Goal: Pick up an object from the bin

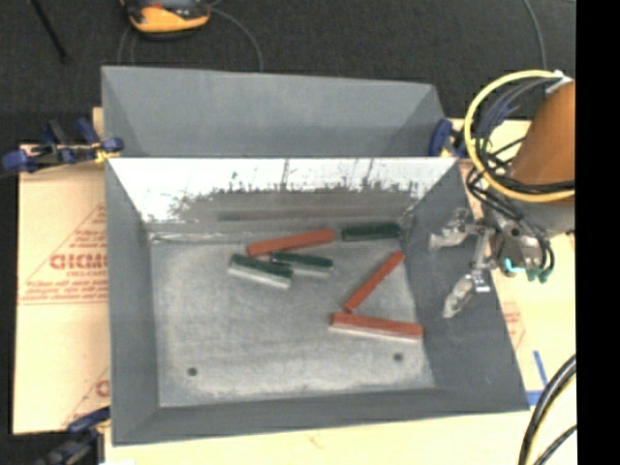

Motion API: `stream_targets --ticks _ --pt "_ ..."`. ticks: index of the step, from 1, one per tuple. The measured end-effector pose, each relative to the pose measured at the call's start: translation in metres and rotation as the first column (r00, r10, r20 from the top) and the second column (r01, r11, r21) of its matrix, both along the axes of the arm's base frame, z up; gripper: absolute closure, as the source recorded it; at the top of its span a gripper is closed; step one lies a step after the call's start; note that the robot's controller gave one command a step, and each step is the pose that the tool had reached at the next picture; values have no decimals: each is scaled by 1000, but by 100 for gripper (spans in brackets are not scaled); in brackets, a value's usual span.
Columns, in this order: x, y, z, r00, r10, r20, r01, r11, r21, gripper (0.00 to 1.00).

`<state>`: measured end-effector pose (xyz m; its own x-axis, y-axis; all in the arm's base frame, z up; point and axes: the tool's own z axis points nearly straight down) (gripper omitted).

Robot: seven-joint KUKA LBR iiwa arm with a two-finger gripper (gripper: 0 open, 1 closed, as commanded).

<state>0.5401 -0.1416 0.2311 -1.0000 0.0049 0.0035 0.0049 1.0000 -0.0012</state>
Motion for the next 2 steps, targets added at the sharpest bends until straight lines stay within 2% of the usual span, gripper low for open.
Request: stream_targets --ticks 1,2 --pt "2 1 5 1000 4 8 -4 1000 -2 0" --pt "-6 -4 -46 1000 5 14 -5 1000 -3 0"
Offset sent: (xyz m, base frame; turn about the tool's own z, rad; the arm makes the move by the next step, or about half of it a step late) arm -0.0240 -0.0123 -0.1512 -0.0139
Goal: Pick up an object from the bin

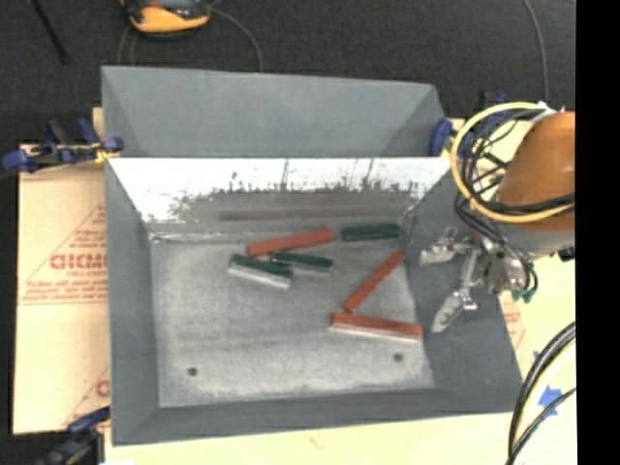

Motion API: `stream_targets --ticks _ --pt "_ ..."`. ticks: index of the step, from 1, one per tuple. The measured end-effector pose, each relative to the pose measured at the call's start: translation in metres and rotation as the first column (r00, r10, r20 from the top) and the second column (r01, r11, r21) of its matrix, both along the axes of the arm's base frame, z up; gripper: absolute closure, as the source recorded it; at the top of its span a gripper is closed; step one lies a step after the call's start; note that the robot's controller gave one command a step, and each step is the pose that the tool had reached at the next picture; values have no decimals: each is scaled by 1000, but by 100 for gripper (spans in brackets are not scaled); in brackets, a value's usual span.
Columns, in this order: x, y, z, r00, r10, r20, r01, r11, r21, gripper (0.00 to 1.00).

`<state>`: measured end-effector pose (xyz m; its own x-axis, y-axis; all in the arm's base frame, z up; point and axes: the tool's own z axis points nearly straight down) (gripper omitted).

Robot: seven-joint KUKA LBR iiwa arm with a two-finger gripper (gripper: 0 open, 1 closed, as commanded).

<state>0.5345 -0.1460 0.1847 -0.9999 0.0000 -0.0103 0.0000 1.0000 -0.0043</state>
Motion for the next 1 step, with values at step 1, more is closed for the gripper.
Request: stream_targets --ticks 1 --pt "0 9 -68 989 147 -3 -147 989 0 0"
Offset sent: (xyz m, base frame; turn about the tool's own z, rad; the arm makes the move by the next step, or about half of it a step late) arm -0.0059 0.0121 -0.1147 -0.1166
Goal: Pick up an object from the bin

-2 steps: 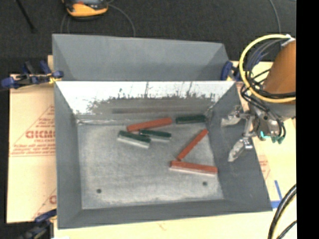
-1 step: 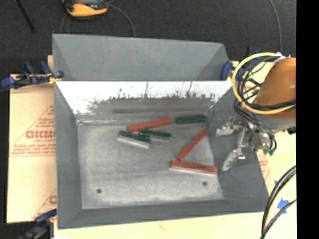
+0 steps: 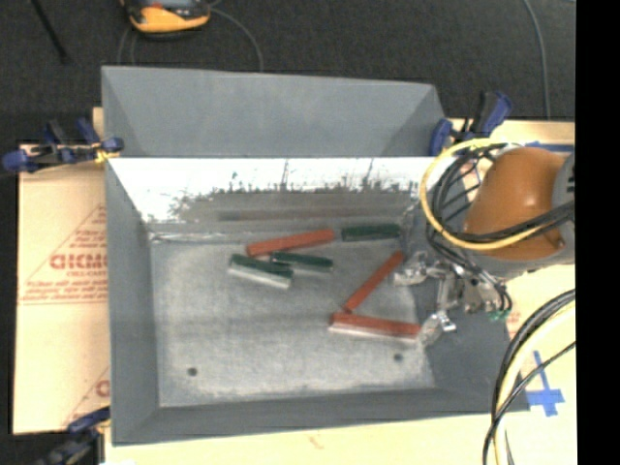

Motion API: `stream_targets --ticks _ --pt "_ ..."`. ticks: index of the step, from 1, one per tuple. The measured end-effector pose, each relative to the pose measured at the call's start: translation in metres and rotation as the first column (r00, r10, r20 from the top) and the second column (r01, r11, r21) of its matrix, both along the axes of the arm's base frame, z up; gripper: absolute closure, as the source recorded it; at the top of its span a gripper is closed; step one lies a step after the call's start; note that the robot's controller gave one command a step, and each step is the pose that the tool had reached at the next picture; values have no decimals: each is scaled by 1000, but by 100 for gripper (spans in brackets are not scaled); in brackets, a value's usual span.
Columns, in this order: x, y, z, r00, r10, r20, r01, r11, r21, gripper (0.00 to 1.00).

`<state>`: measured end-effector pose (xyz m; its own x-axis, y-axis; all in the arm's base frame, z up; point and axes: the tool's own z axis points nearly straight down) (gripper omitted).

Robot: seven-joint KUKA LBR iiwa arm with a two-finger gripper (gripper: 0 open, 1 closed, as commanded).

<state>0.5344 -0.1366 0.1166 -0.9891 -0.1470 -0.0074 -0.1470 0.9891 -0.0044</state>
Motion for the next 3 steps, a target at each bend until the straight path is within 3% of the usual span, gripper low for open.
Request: stream_targets --ticks 1,2,3 --pt "-5 0 -38 999 -28 -21 28 1000 3 100" --pt "-5 0 -38 999 -27 -21 27 1000 2 100" --pt "-12 1 -17 997 78 -8 -78 997 2 100"
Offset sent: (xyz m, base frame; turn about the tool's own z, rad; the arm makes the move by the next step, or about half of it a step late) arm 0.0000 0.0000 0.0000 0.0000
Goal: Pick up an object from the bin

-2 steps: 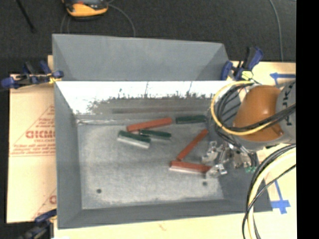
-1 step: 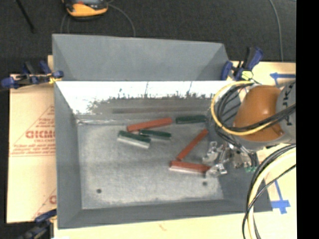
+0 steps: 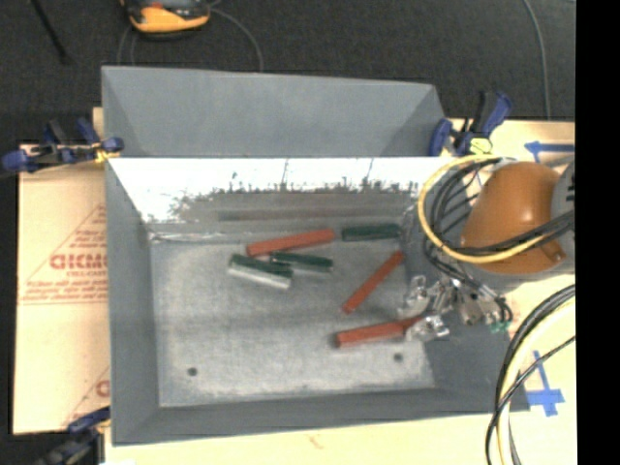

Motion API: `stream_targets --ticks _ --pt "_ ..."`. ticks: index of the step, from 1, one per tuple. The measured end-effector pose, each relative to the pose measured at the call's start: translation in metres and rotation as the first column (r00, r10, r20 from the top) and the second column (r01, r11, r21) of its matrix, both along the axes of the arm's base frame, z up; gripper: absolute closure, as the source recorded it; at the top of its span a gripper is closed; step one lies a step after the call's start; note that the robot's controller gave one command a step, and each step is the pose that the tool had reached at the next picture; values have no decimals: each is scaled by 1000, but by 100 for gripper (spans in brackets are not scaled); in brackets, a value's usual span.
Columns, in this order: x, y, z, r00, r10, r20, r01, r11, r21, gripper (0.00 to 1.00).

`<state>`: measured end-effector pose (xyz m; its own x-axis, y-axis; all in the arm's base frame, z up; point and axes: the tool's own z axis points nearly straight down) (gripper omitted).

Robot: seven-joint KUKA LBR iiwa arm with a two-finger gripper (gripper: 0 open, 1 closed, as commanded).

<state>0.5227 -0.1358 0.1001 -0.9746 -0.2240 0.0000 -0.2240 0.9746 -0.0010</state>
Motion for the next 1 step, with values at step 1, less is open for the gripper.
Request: stream_targets --ticks 1 --pt "19 -13 201 1000 -13 13 13 1000 -3 100"
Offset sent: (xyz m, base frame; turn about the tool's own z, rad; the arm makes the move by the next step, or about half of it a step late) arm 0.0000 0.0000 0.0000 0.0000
